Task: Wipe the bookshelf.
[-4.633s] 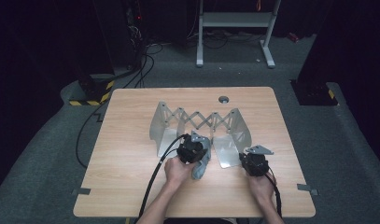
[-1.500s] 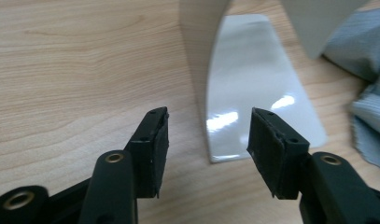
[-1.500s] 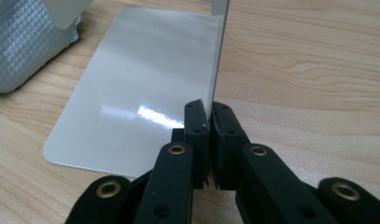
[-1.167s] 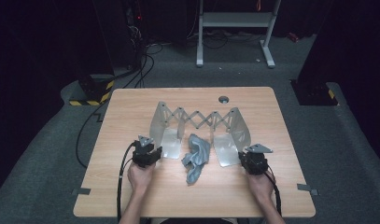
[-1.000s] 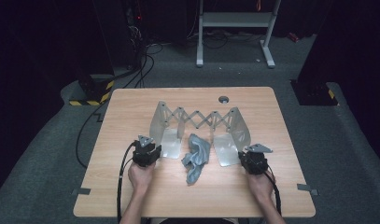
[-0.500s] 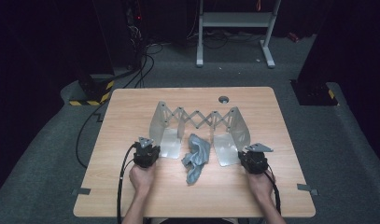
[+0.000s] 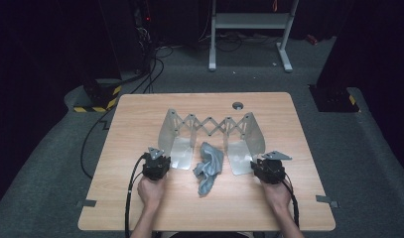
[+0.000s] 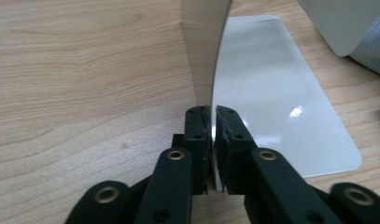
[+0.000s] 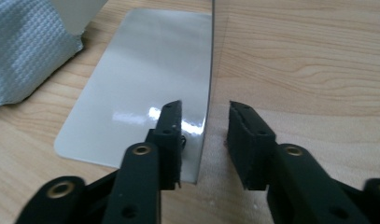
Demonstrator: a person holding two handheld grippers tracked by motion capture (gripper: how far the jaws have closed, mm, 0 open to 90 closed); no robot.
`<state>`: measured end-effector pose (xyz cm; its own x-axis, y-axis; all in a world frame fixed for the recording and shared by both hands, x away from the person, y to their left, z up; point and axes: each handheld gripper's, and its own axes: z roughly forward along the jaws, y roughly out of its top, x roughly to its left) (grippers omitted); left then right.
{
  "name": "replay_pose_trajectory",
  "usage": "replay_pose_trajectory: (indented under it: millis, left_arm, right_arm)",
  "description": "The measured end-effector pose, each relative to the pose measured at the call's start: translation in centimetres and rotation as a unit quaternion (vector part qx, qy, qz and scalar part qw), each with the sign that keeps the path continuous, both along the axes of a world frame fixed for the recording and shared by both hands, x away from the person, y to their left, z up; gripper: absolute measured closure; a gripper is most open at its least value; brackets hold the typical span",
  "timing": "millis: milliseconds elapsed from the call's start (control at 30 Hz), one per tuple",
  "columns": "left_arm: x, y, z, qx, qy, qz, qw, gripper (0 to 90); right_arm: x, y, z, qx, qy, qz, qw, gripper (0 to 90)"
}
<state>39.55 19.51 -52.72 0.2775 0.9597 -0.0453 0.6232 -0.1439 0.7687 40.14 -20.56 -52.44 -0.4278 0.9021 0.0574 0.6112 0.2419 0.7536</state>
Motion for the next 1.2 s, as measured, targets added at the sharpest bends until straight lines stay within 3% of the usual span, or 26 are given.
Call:
replay_pose_trajectory:
  millis: [100,233,400,533,700,833,1033,1200]
  left_arm:
    - [0.0,0.1,0.0,-0.005,0.002,0.000,1.0000,76.5]
    - [0.0,-0.1,0.0,0.005,0.001,-0.002,1.0000,70.7]
    - [0.0,-0.2,0.0,0.007,0.000,-0.004,1.0000,62.9]
    - [0.0,-0.2,0.0,0.008,-0.001,-0.006,0.9999,60.6]
    - [0.0,-0.2,0.0,0.008,-0.001,-0.005,1.0000,59.5]
    - [0.0,-0.2,0.0,0.009,-0.001,-0.004,0.9999,59.5]
    - [0.0,-0.2,0.0,0.009,-0.001,-0.004,0.9999,59.5]
    - [0.0,-0.3,0.0,0.010,-0.001,-0.005,0.9999,59.6]
  right_arm:
    - [-0.7,-0.4,0.1,0.008,-0.004,0.005,0.9999,57.3]
    - [-2.0,-0.7,0.4,0.015,-0.013,0.015,0.9997,52.0]
    - [-3.3,-0.2,1.4,0.038,-0.030,0.047,0.9977,48.4]
    - [-3.8,1.2,2.1,0.056,-0.030,0.077,0.9950,46.9]
    - [-3.6,3.6,2.4,0.061,-0.033,0.118,0.9906,44.1]
    - [-3.4,5.6,2.9,0.051,-0.037,0.146,0.9873,40.4]
    - [-2.7,8.2,3.7,0.048,-0.052,0.171,0.9827,36.1]
    - [-1.8,9.9,3.5,0.037,-0.046,0.178,0.9822,32.9]
